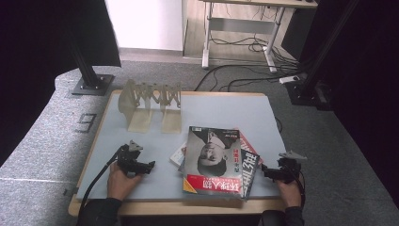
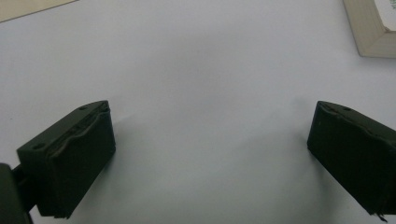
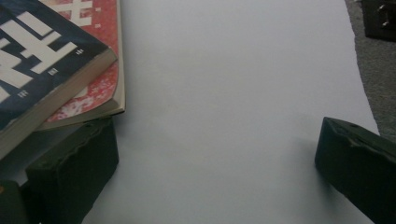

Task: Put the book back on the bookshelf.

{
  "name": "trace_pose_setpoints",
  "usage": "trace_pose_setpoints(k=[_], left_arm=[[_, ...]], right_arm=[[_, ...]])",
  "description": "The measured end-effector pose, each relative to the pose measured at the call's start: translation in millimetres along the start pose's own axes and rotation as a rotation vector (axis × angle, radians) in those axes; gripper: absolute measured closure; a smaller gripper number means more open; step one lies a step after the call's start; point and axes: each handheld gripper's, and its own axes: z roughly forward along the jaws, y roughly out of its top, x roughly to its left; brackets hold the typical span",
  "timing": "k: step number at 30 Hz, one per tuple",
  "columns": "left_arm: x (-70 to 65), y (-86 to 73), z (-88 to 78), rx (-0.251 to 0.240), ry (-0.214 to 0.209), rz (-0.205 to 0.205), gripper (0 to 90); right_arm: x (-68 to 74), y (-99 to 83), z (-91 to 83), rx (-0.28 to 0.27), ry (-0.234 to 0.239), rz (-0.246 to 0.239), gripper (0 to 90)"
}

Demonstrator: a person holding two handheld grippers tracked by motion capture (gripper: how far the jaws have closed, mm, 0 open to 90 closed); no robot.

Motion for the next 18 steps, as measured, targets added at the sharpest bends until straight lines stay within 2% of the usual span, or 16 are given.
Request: trace_pose_setpoints(k=[10, 14, 18], left_arm=[[0.0, 0.0, 0.0, 0.0, 0.0, 0.0, 0.6], [-0.1, -0.1, 0.1, -0.001, 0.001, 0.0, 0.6], [-0.1, -0.1, 0.0, 0.0, 0.0, 0.0, 0.6]], right_arm=[[6.2, 7.2, -12.7, -0.031, -0.008, -0.034, 0.0], [9.5, 10.3, -18.6, -0.054, 0.014, -0.033, 0.0], [15.8, 14.6, -22.0, -0.071, 0.057, -0.037, 0.0]])
